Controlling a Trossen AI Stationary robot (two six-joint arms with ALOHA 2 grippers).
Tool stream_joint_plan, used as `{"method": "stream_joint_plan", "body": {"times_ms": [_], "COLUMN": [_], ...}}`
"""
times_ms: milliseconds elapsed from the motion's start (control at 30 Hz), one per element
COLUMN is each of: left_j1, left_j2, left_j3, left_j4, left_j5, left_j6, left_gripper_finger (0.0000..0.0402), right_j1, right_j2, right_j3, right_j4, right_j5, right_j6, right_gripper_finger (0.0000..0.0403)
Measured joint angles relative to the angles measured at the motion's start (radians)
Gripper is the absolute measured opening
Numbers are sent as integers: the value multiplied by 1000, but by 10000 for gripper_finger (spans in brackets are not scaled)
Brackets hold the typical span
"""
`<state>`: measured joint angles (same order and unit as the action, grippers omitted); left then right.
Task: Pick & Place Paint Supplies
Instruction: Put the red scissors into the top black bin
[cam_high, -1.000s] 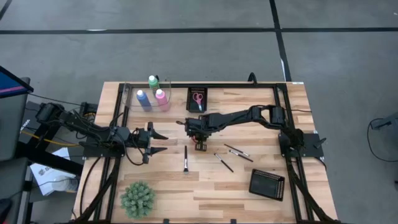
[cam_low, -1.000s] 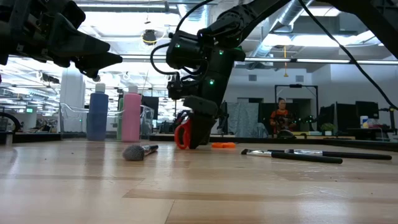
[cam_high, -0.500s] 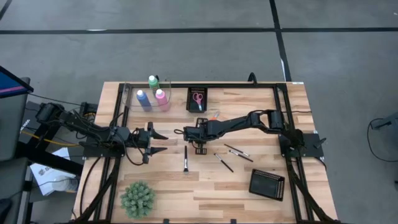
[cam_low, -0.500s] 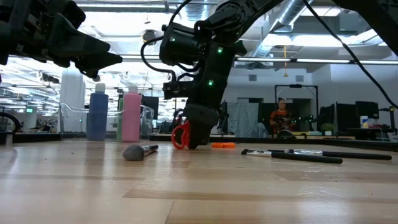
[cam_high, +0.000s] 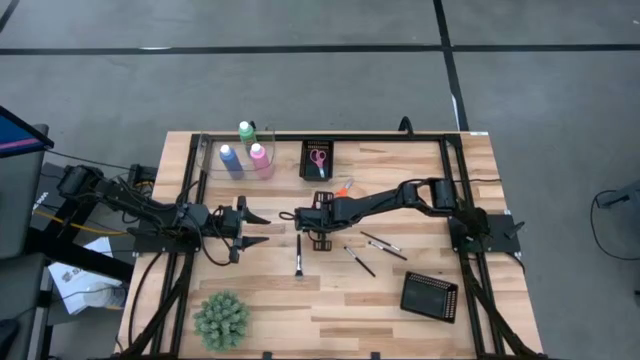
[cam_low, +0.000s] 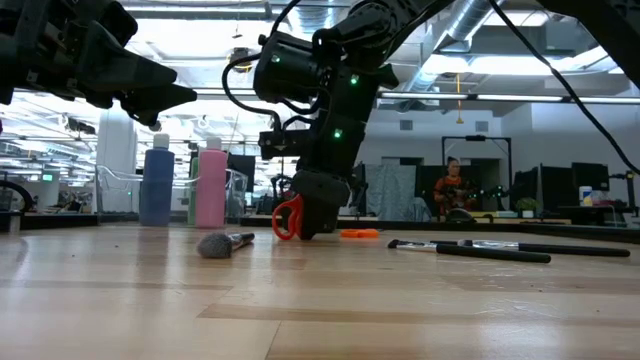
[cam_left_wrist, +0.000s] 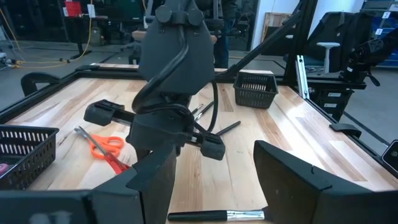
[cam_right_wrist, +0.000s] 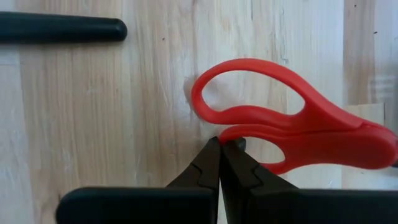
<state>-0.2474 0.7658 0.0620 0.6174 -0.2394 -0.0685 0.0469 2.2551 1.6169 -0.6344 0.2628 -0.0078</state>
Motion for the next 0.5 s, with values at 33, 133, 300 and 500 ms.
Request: {"method": "stream_joint_plan", "body": {"times_ms": [33,133,300,500], "left_j1": [0,3,76,157], "left_j2": [0,0,14,87], "left_j3": [0,0,0,0], "left_j4": [0,0,-14,-35], "left_j5": [0,-1,-8,23], "left_j6": [0,-40,-176,-276], "left_gripper_finger": [209,209,209,209], "right_j1": [1,4,4,6], "right_j2": [0,0,0,0], "right_j3": [0,0,1,1], "right_j4": [1,7,11,12], "right_j5": [0,1,0,-2], "right_j6": [0,0,0,0], "right_gripper_finger": [0,0,0,0]}}
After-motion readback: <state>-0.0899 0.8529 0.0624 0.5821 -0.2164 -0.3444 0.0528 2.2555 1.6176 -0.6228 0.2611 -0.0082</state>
